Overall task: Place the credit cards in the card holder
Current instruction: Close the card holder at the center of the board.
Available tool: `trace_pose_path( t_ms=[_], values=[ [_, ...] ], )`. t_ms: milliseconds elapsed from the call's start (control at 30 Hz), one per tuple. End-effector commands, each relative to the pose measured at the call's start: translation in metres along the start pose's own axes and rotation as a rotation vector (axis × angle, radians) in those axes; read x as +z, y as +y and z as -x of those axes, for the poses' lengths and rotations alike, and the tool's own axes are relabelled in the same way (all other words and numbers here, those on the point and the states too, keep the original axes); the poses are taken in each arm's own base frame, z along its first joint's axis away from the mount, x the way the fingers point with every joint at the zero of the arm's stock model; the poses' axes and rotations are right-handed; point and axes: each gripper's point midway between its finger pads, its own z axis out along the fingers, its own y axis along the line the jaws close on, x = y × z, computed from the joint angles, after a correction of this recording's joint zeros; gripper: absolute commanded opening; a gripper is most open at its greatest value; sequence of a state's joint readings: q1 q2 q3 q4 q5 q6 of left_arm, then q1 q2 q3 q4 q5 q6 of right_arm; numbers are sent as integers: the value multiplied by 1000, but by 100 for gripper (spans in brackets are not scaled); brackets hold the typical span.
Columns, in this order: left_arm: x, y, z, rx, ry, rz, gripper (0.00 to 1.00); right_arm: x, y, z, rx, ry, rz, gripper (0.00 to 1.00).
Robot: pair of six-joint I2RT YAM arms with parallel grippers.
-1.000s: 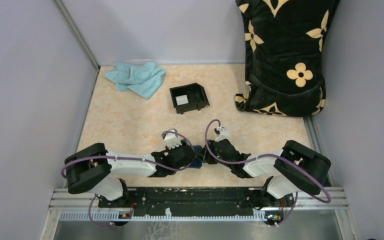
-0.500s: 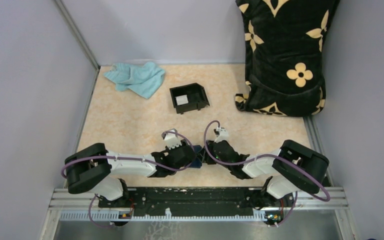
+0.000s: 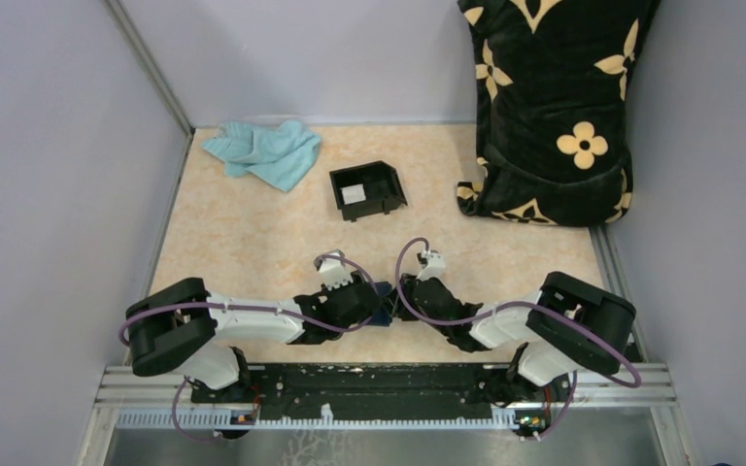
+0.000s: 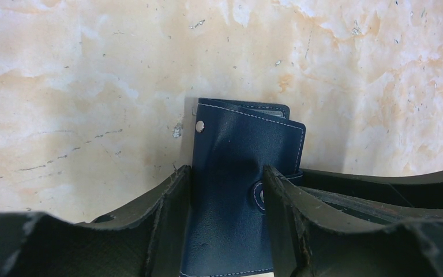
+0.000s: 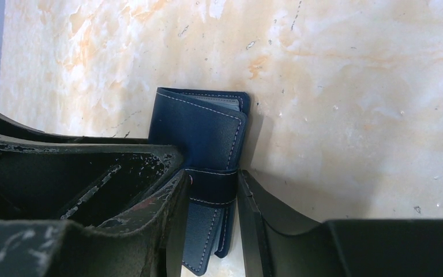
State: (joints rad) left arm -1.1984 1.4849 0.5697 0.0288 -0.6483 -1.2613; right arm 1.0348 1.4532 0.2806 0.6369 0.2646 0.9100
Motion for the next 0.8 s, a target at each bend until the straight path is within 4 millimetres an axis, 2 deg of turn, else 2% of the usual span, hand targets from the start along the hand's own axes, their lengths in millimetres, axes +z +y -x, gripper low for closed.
trace_pose_path(
  t_ms=[0,333,767],
  values=[
    [-1,42,-50,66,189,100,55,-28,-47,-80,-82,302,-115,35],
    [0,44,-55,53,208,115,54,-31,-51,-87,-119,283,-154,34],
    [0,51,-63,42,236,141,52,-29,-61,-107,-173,298,-229,32]
  ],
)
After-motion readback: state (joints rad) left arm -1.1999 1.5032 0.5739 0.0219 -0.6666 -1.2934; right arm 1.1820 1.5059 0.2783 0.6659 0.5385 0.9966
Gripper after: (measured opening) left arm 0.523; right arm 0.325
